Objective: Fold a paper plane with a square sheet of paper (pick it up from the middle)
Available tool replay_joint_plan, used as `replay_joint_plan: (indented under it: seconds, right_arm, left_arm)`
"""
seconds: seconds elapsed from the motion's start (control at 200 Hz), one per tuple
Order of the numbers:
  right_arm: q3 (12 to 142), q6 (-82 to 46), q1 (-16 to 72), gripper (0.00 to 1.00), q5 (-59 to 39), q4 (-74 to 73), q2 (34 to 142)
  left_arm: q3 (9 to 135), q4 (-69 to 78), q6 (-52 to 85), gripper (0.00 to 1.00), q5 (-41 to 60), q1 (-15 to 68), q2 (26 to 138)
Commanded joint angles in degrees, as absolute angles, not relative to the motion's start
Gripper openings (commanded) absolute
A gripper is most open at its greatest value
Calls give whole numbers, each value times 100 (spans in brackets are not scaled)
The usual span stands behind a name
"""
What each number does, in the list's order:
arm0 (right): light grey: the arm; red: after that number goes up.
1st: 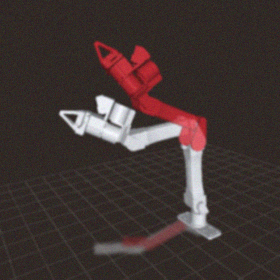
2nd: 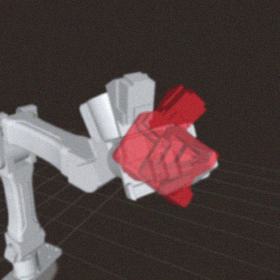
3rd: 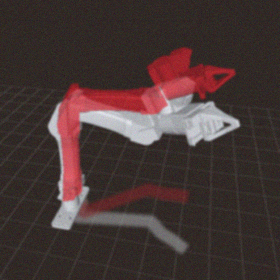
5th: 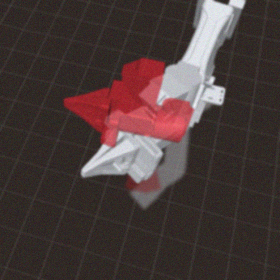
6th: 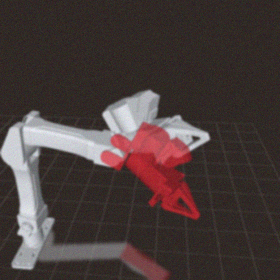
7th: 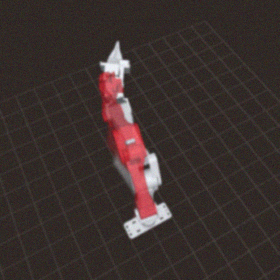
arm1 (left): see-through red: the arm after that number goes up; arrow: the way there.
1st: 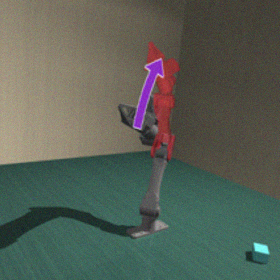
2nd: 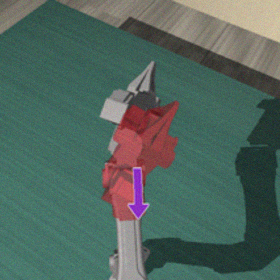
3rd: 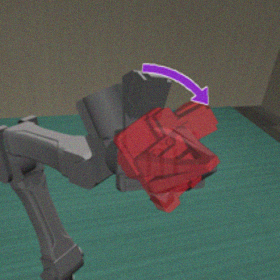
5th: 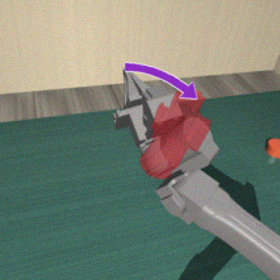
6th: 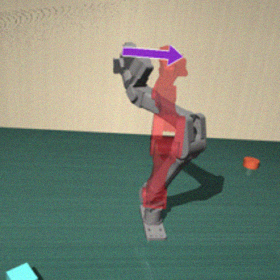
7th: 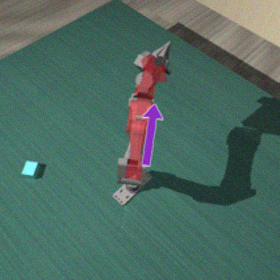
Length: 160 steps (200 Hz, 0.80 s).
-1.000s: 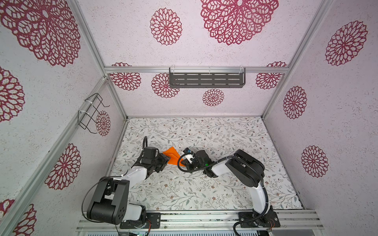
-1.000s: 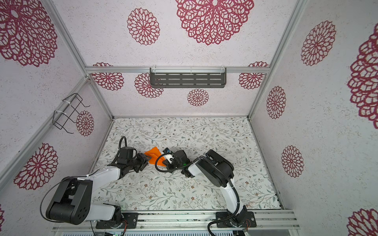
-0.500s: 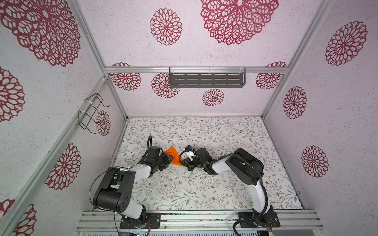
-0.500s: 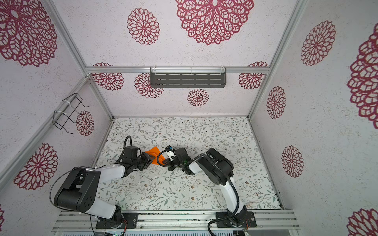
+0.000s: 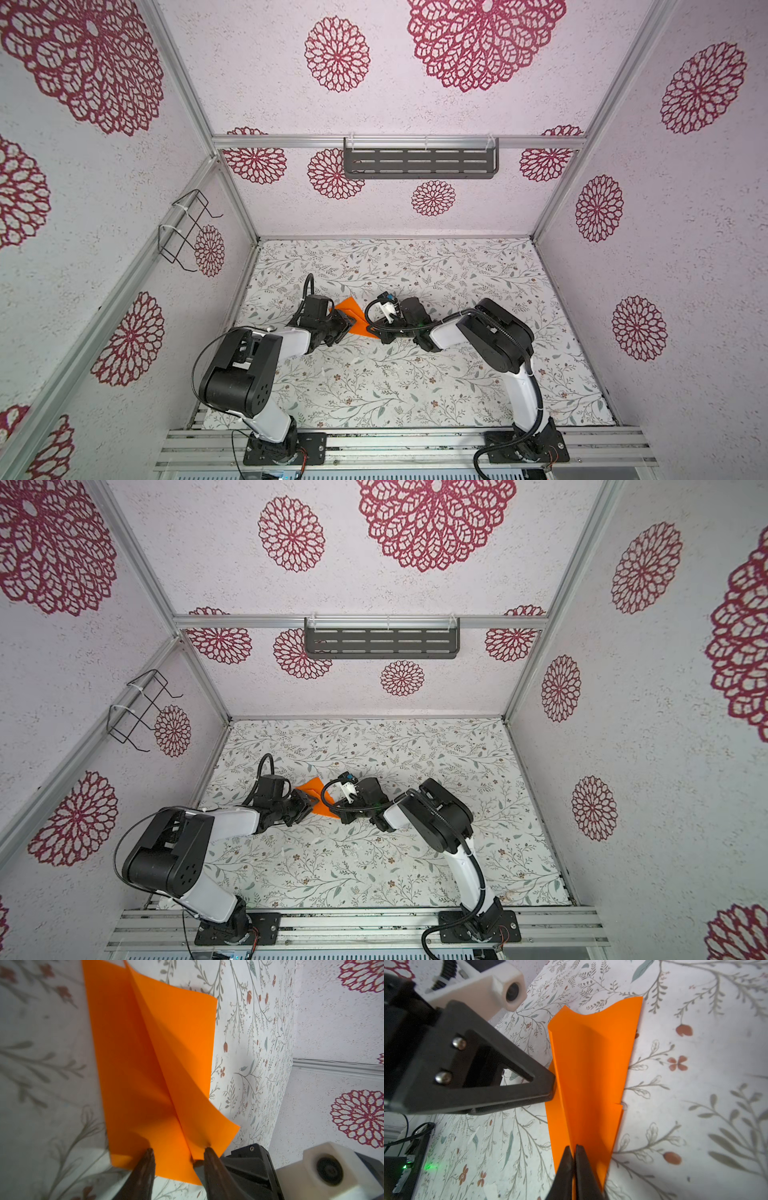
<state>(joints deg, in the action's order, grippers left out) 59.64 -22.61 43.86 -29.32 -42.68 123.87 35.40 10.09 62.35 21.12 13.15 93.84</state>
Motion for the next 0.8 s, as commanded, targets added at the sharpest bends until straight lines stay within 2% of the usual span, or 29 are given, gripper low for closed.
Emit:
replay_joint_plan:
  seconds: [0.0, 0.36, 0.795]
  right_arm:
    - [6090, -2578, 4324, 10, -3211, -4350, 12453]
    - [6219, -3494, 4213, 12, -3487, -4112, 12551]
    - [6478, -3533, 4157, 12, -3766, -3511, 12652]
  left_arm:
    - [3664, 816, 6166, 45, 2132, 1349, 9492]
    - [4152, -552, 5907, 46, 1749, 1374, 9731]
    - [4570, -1187, 5742, 48, 1682, 1428, 10025]
